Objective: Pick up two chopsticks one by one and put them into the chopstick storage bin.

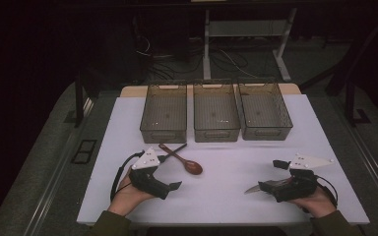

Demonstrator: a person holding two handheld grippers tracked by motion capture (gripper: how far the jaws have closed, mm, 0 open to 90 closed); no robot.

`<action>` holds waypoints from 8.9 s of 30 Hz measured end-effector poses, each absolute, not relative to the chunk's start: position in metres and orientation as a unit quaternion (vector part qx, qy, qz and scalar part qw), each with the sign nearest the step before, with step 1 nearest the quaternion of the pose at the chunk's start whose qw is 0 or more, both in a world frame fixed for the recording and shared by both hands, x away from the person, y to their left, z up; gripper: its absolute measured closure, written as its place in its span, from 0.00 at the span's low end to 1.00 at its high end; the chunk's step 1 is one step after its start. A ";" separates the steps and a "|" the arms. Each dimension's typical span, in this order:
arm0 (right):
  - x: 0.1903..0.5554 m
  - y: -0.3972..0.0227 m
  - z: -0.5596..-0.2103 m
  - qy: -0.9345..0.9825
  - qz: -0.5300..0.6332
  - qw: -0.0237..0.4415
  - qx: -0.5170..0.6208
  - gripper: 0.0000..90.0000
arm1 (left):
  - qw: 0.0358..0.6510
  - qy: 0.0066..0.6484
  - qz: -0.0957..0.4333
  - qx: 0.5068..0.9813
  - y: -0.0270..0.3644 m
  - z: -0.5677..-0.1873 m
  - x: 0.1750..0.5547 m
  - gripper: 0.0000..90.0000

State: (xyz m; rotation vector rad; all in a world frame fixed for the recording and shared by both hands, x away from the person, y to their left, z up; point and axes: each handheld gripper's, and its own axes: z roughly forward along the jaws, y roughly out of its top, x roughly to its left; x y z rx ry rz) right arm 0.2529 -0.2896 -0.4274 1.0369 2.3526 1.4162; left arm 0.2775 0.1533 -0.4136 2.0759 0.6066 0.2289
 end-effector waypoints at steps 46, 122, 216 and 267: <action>0.252 -0.289 -0.427 0.800 0.474 0.103 0.352 0.01 | 0.464 0.244 0.111 0.844 0.167 -0.396 0.309 0.00; 0.253 -0.288 -0.428 0.804 0.468 0.105 0.352 0.01 | 0.377 0.310 0.077 0.870 0.241 -0.435 0.323 0.84; 0.263 -0.295 -0.435 0.802 0.454 0.116 0.371 0.01 | 0.415 0.294 0.107 0.855 0.242 -0.402 0.304 0.95; 0.260 -0.296 -0.433 0.794 0.466 0.115 0.373 0.01 | 0.423 0.394 0.150 0.802 0.211 -0.346 0.346 0.95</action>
